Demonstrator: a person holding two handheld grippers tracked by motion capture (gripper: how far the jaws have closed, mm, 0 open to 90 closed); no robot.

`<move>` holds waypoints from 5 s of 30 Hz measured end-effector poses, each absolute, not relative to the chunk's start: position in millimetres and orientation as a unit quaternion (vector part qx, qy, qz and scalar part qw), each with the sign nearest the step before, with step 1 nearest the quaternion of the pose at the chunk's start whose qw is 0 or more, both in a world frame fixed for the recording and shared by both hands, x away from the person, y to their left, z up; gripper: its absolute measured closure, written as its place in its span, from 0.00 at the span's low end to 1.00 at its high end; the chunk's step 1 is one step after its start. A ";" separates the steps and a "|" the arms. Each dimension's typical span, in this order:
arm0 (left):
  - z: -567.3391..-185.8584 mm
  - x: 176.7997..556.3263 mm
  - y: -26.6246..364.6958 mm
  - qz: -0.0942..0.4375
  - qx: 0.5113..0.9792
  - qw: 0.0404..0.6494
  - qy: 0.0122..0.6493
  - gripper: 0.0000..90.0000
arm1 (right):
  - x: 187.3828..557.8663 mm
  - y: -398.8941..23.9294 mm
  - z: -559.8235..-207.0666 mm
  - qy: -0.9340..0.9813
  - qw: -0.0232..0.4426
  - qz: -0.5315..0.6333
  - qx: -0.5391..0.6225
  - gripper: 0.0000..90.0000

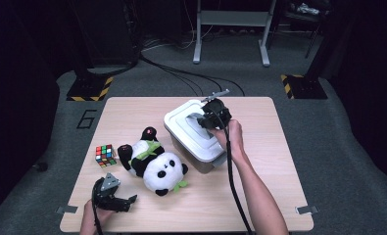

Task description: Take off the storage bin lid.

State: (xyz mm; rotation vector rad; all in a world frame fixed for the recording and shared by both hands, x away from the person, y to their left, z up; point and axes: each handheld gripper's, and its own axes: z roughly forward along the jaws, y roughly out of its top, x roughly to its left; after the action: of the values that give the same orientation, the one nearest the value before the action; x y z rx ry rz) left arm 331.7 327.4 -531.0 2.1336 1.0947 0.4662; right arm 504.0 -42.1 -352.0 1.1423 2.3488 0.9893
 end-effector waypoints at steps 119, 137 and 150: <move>-531.7 331.1 326.7 0.180 0.818 0.344 0.425 0.00 | 534.1 -230.3 -412.4 0.686 0.232 0.273 0.634 0.74; -531.7 331.1 326.7 0.180 0.818 0.344 0.425 0.00 | 534.2 -241.9 -453.2 0.661 0.222 0.266 0.665 0.74; -531.7 331.1 326.7 0.181 0.818 0.344 0.425 0.00 | 533.8 -244.7 -472.1 0.652 0.222 0.257 0.678 0.74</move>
State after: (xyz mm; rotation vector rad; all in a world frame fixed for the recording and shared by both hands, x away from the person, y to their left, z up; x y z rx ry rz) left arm 331.1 326.7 -531.7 2.1238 1.1030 0.4688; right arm 533.8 -244.7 -472.1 1.8718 1.8022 0.7090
